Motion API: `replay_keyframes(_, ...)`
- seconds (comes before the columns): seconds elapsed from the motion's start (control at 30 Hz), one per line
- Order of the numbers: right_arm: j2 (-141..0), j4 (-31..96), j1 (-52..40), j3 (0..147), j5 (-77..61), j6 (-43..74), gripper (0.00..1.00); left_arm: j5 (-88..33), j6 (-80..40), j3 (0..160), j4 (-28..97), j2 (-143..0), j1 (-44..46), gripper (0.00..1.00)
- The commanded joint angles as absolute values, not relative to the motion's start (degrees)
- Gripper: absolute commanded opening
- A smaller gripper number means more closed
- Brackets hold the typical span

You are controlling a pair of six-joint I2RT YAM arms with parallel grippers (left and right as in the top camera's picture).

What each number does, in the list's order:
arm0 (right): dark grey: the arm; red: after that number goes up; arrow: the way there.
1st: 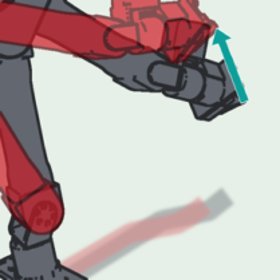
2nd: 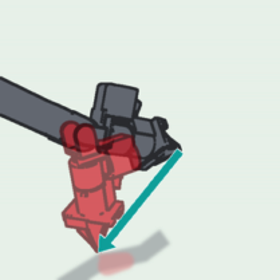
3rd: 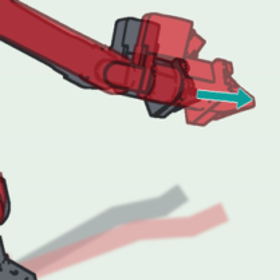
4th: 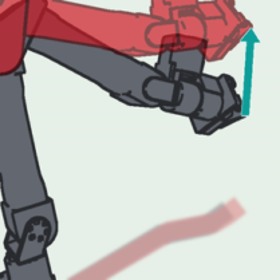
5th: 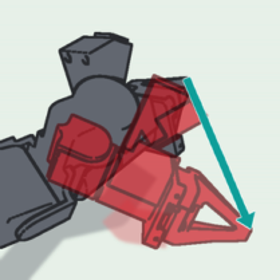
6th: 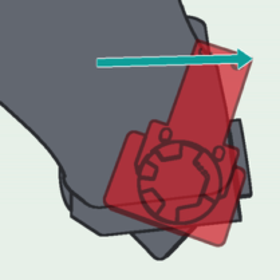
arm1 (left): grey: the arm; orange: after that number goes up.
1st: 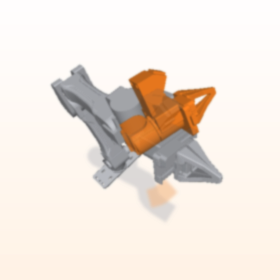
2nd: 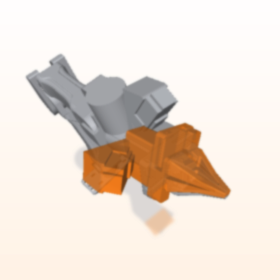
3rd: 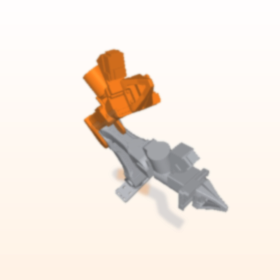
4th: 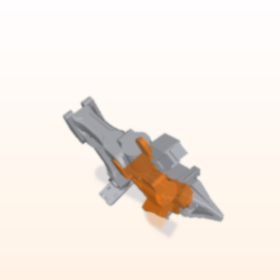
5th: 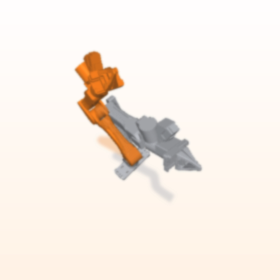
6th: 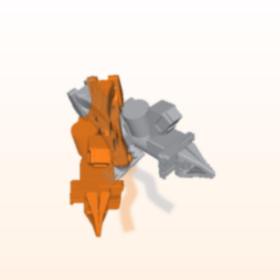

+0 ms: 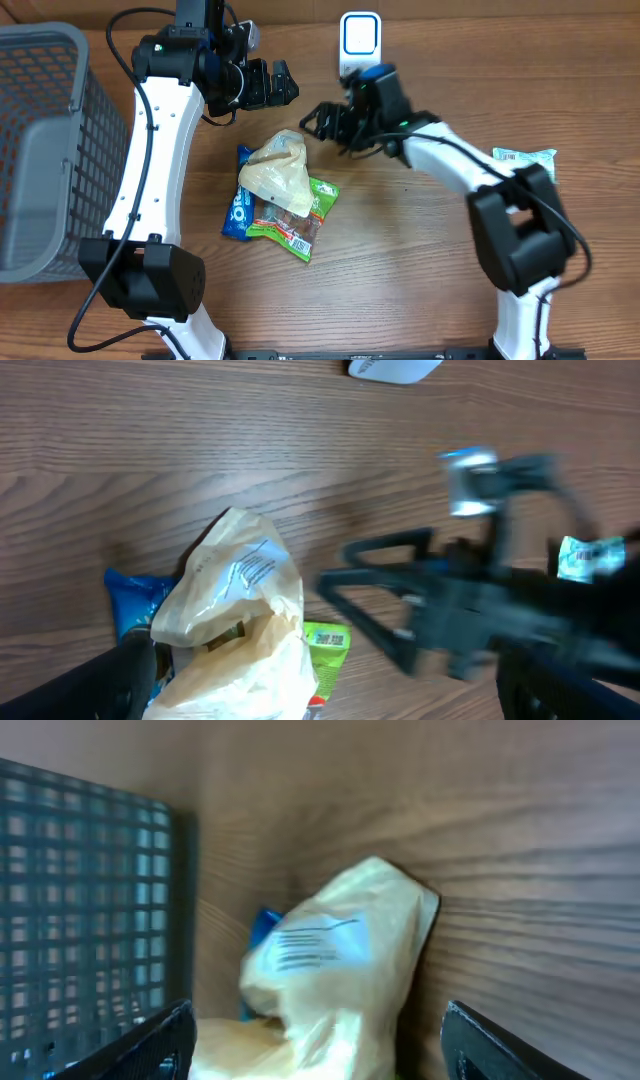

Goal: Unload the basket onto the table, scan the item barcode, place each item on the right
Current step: 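Reach the right gripper to the bread bag and grasp it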

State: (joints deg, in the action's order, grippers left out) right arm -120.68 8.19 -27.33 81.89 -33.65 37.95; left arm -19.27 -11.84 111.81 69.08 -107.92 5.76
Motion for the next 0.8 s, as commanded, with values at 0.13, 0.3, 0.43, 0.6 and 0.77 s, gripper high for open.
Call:
replay_keyframes(0.13, -124.53, 6.26, -33.41, 81.71, -32.73, 40.53, 0.78, -19.03, -11.35, 112.88, 68.97, -108.01, 6.02, 1.00)
replay_keyframes(0.3, -124.53, 6.74, -35.40, 81.71, -30.02, 40.56, 0.41, -19.03, -11.35, 112.88, 68.97, -108.01, 6.02, 1.00)
replay_keyframes(0.43, -124.53, 7.14, -34.63, 81.71, -30.41, 40.53, 0.08, -19.03, -11.35, 112.88, 68.97, -108.01, 6.02, 1.00)
replay_keyframes(0.6, -123.55, 7.16, -30.26, 83.07, -42.15, 38.41, 0.04, -19.03, -11.35, 112.88, 68.97, -108.01, 6.02, 1.00)
replay_keyframes(0.77, -120.95, 13.21, -20.93, 83.33, -58.33, 37.93, 0.04, -19.03, -11.35, 112.88, 68.97, -108.01, 6.02, 1.00)
